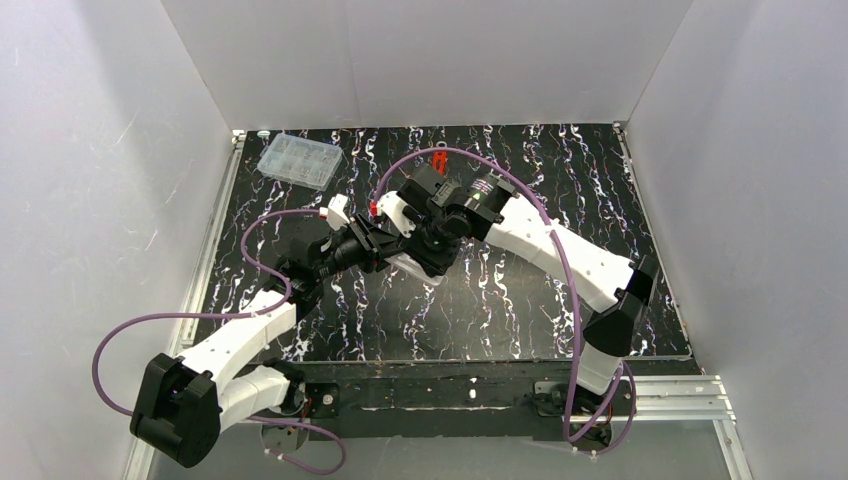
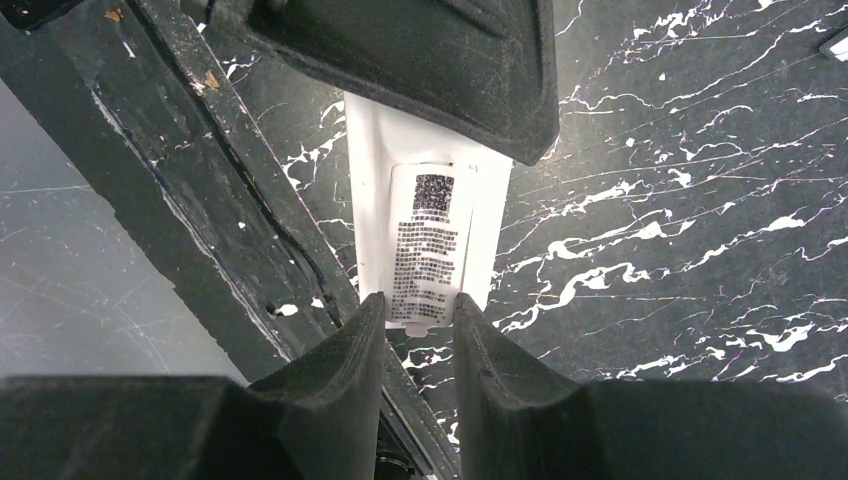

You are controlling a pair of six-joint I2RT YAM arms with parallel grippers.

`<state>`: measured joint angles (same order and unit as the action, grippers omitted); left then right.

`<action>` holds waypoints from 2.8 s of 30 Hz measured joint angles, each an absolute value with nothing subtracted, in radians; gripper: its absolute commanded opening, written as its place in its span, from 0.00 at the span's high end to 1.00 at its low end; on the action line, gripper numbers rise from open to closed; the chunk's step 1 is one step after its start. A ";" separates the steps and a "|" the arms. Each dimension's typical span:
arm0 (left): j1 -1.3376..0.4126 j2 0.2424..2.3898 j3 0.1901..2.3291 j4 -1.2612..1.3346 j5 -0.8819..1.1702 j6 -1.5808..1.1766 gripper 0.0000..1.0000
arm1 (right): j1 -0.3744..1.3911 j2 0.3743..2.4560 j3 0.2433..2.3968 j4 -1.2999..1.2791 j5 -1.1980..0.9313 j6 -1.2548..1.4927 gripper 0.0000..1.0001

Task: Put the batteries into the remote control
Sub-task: Load the battery cover into the remote control, then place the battery cover at the center of the board.

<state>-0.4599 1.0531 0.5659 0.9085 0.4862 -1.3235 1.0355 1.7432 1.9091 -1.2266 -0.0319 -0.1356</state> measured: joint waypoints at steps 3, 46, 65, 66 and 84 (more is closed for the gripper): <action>-0.460 1.054 0.566 0.911 0.486 -1.324 1.00 | 1.036 1.744 1.911 -1.228 -0.031 -0.135 0.71; -0.460 1.058 0.566 0.997 0.495 -1.361 1.00 | 1.043 1.748 1.956 -1.164 0.033 -0.121 0.19; -0.460 1.059 0.591 1.042 0.494 -1.404 1.00 | 0.680 0.941 0.920 -0.224 -0.191 0.699 0.06; -0.460 1.059 0.595 1.043 0.494 -1.406 1.00 | 0.680 0.932 0.890 -0.173 -0.202 0.733 0.06; -0.461 1.060 0.605 1.045 0.490 -1.415 1.00 | 0.675 0.926 0.794 0.078 -0.292 0.946 0.05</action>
